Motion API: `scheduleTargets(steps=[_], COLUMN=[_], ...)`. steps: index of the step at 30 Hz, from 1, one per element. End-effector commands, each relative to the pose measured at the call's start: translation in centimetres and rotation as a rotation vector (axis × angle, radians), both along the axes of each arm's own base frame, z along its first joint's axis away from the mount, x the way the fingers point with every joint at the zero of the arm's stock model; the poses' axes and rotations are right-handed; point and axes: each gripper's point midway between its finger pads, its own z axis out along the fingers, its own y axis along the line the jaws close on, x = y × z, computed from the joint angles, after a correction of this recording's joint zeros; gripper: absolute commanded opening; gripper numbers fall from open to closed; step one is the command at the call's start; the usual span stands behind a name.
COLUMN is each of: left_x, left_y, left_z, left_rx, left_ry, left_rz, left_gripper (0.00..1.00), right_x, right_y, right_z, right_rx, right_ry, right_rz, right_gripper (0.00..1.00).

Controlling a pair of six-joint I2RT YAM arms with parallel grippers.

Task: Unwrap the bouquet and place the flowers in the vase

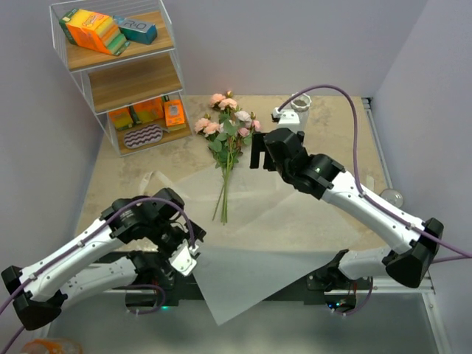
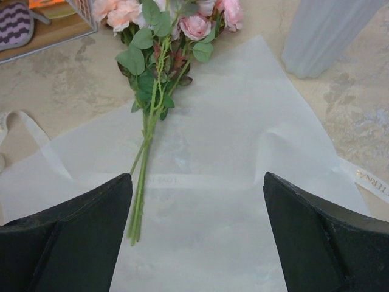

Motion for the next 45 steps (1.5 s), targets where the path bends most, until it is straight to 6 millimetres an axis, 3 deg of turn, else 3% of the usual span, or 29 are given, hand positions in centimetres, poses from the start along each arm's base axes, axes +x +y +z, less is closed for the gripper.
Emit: scheduleTargets(steps=[1,5,6,9,10,11,12,13,14,15,16,17,23,28,35,39,42,45], left_x=[2.3,6.4,7.4,9.9,10.8,12.0,12.5,14.3,15.0,15.2,15.5,15.7,18.1,19.9,22.5,22.6,22.2,22.4], left_y=[-0.5,-1.1,-1.4,-1.6,-1.9,-1.4,-1.0,-0.8,-0.3,0.1,0.0,0.2,2.3,3.7,3.9,4.2,4.5,4.6], left_z=[2.0,5.9,8.1,11.2,12.1,12.4,11.5,12.1,11.6,10.0,9.8,9.3,5.0,3.0,-0.1,-4.5,-6.6,-7.1], left_rx=[-0.074,-0.102,-0.139,-0.173,-0.205,-0.199,-0.191,-0.222,-0.221,-0.209,-0.228,-0.238,-0.194,-0.124,-0.09,0.034,0.116,0.11], left_ry=[-0.2,-0.358,-0.399,-0.407,-0.421,-0.451,-0.418,-0.461,-0.466,-0.425,-0.409,-0.366,-0.143,-0.05,-0.048,-0.006,0.018,0.003], left_rz=[-0.027,0.136,0.188,0.417,0.479,0.562,0.661,0.771,0.845,0.912,0.946,0.977,1.187,1.264,1.321,1.313,1.29,1.291], left_gripper=[1.0,1.0,1.0,1.0,1.0,1.0,0.99,0.99,0.99,0.99,0.99,0.99,0.93,0.9,0.86,0.8,0.77,0.77], right_x=[1.1,2.2,2.5,3.3,3.7,4.1,4.4,5.0,5.5,5.8,6.1,6.6,8.5,9.9,10.9,11.4,11.6,11.8], right_y=[1.7,3.0,3.5,5.1,5.7,6.4,7.2,7.9,8.9,9.3,10.2,10.9,13.1,12.7,12.3,11.7,11.3,11.0], right_z=[-1.1,-1.3,-1.8,-2.1,-3.5,-3.6,-4.3,-5.7,-5.9,-6.5,-8.4,-8.8,-14.3,-15.9,-18.3,-19.3,-19.6,-20.3], right_rx=[0.024,0.033,0.028,0.051,0.032,0.045,0.053,0.038,0.051,0.054,0.044,0.055,0.042,0.094,0.127,0.123,0.136,0.141], right_ry=[0.019,0.026,0.036,0.045,0.07,0.07,0.086,0.105,0.103,0.115,0.151,0.146,0.214,0.238,0.269,0.277,0.276,0.287], right_rz=[0.009,0.007,0.01,0.03,0.033,0.042,0.053,0.05,0.057,0.055,0.068,0.069,0.057,0.019,0.006,-0.002,-0.002,-0.001], right_gripper=[0.93,0.92,0.92,0.91,0.91,0.9,0.89,0.87,0.85,0.84,0.82,0.77,0.66,0.49,0.45,0.42,0.41,0.41])
